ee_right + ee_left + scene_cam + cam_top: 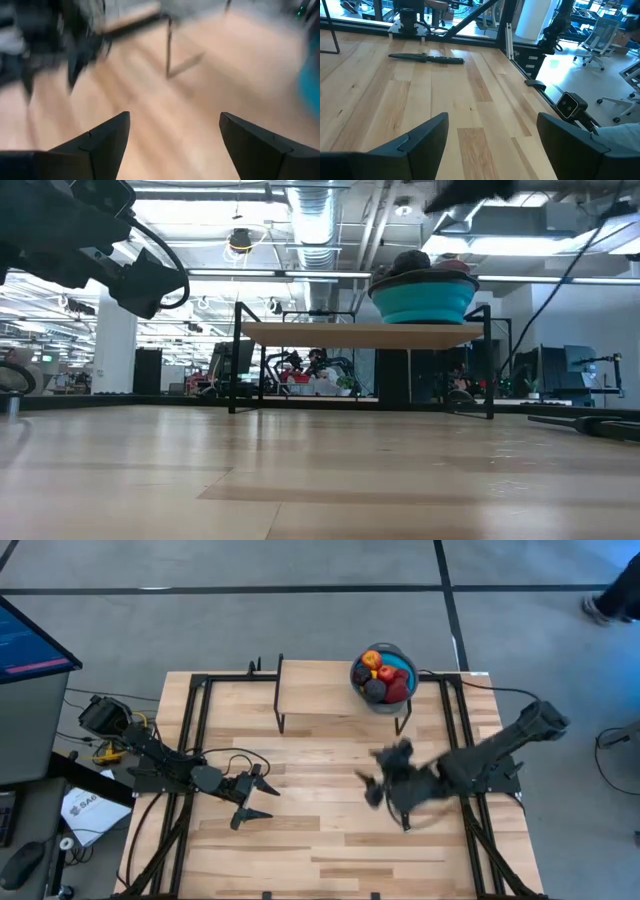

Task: Pick & Place Fruit
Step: Put the knife on the shelf to the left of the strainer bowl

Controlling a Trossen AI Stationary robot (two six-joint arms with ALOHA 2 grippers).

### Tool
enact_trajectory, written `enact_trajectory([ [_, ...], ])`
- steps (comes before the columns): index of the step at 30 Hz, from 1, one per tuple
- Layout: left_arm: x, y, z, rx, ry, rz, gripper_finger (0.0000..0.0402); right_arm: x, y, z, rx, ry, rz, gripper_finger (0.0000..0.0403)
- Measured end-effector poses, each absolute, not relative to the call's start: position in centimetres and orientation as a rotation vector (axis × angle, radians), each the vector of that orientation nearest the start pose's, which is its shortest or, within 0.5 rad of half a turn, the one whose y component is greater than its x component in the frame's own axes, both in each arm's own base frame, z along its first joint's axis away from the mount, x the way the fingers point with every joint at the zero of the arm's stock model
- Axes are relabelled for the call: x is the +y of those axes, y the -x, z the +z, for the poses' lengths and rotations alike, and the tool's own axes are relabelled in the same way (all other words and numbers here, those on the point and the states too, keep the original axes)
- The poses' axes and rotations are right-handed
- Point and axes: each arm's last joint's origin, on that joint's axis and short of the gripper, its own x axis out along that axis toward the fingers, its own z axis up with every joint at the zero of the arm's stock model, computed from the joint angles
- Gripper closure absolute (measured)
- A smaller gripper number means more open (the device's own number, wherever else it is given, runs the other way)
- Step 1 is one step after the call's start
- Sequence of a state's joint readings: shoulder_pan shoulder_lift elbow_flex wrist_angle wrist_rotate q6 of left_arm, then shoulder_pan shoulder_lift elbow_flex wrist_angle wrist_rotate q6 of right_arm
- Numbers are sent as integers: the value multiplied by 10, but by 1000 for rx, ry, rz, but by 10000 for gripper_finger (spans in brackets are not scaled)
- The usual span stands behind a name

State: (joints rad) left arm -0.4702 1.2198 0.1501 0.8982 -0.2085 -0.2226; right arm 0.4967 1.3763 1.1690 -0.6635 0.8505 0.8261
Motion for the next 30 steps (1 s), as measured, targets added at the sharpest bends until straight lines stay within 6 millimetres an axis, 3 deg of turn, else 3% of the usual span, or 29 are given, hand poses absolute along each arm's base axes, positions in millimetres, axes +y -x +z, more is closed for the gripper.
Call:
enact_trajectory([
  [6,-83,-176,149,189,163,-238,105,164,-233,255,863,-508,-534,101],
  [13,-82,-176,149,185,161,-210,105,196,-208,209,1174,-610,-771,101],
  [22,-82,-176,149,185,161,-209,105,197,-201,172,1182,-684,-948,101],
  [30,-82,-176,149,184,161,-206,105,187,-195,160,1156,-702,-1049,111],
])
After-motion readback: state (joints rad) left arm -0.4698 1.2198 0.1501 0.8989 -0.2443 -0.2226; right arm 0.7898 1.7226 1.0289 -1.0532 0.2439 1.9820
